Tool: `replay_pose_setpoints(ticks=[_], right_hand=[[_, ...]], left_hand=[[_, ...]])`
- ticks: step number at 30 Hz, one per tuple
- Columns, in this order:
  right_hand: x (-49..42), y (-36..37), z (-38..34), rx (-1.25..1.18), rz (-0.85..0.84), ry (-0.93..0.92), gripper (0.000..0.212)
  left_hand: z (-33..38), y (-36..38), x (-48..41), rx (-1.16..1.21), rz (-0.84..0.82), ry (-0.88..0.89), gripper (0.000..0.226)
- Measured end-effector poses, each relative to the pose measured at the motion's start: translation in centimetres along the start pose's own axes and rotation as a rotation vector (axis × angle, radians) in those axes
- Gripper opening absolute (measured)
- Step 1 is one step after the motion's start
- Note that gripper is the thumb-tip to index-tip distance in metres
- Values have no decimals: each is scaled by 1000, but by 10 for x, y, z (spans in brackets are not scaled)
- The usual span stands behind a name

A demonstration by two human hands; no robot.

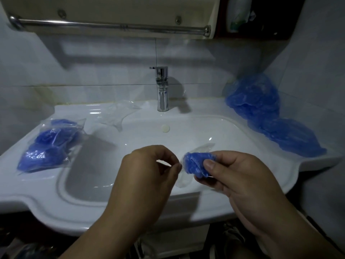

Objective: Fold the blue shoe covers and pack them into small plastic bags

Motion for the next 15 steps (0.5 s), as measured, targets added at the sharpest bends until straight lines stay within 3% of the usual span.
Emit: replay_pose_setpoints(ticks=[6, 9, 12, 15], right_hand=[[4, 3, -6, 238, -23, -45, 16], [4, 3, -8, 308, 47, -59, 15], [4, 2, -7, 345, 117, -71, 10], [4, 3, -6, 488, 143, -103, 8]], left_hand=[[1, 0, 1, 38, -21, -74, 19], [0, -1, 0, 156, -29, -143, 21], [-3, 1, 0, 316, 4, -204, 21], [-2, 0, 1, 332, 95, -187, 23]])
Point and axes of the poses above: each hand's wrist, its own x-axis away from the middle knuckle, its own y-axis out of the palm, z = x × y, the point moved 3 cm from there along -x, towards the middle knuckle, and after that the axes turned 5 degrees about -x, right-handed, at the moved point
